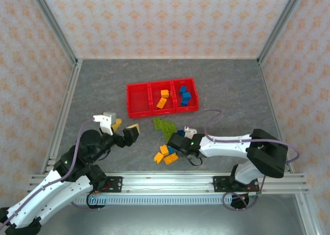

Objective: Sort the legos into containers by color
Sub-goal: Pick up the lego from the bottom-center of the table.

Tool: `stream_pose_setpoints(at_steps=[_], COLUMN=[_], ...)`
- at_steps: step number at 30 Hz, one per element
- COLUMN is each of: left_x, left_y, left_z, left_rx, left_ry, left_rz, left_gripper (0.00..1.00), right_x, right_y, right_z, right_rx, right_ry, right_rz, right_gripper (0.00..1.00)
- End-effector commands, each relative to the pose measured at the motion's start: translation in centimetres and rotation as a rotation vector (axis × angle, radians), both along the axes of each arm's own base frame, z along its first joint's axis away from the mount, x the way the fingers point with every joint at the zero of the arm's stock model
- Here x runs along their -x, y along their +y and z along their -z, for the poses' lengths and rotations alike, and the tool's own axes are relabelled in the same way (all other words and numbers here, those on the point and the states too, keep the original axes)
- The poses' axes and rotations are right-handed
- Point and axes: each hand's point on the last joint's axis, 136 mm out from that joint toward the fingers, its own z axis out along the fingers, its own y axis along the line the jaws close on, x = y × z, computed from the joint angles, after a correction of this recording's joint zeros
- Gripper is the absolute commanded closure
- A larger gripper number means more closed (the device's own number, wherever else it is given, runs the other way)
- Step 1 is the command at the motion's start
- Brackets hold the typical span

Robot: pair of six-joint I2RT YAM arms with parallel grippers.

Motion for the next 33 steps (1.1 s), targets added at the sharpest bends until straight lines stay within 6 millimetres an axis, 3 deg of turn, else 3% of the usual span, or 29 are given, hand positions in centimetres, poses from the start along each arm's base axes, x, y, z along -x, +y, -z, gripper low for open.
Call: stream_pose_setpoints(at_steps=[1, 6, 14, 23, 26, 29, 33], left_x=[-0.2, -0.3, -0.4, -0.4, -0.4, -0.4, -0.4], left_y=[-0.5, -0.7, -0.7, -0.8, -0.8, -0.8, -0.8], left_z=[-0.2, 0.1, 0.3, 0.4, 0.4, 0.4, 0.4], left_rx=[0.014, 0.004, 0.0, -0.006, -0.004, -0.005, -0.006], left_ry=[-0.003, 0.006, 0.011, 0.016, 0.015, 0.014, 0.013], left_rz=[0.012, 0.015, 0.012, 0.016, 0.015, 0.014, 0.013], left_gripper=[0.01, 0.01, 0.01, 0.01, 0.01, 0.01, 0.01], right_x=[-0.3, -0.3, -0.6, -0.6, -1.3, -2.6, -5.8], right_y=[-2.1, -2.5, -1.0, -1.0, 0.0, 1.3, 2.2], right_z=[-0.1, -0.5, -1.3, -1.6, -3.5, -6.9, -11.5], right_rx=[0.06, 0.05, -0.013, -0.006, -0.034, -0.071, -0.102], right_ry=[-0.031, -0.04, -0.054, -0.056, -0.093, -0.162, -0.27], right_rz=[0.003, -0.005, -0.066, -0.087, -0.105, -0.131, -0.137], right_gripper=[0.53, 0.58, 0.63, 0.68, 0.71, 0.71, 0.72])
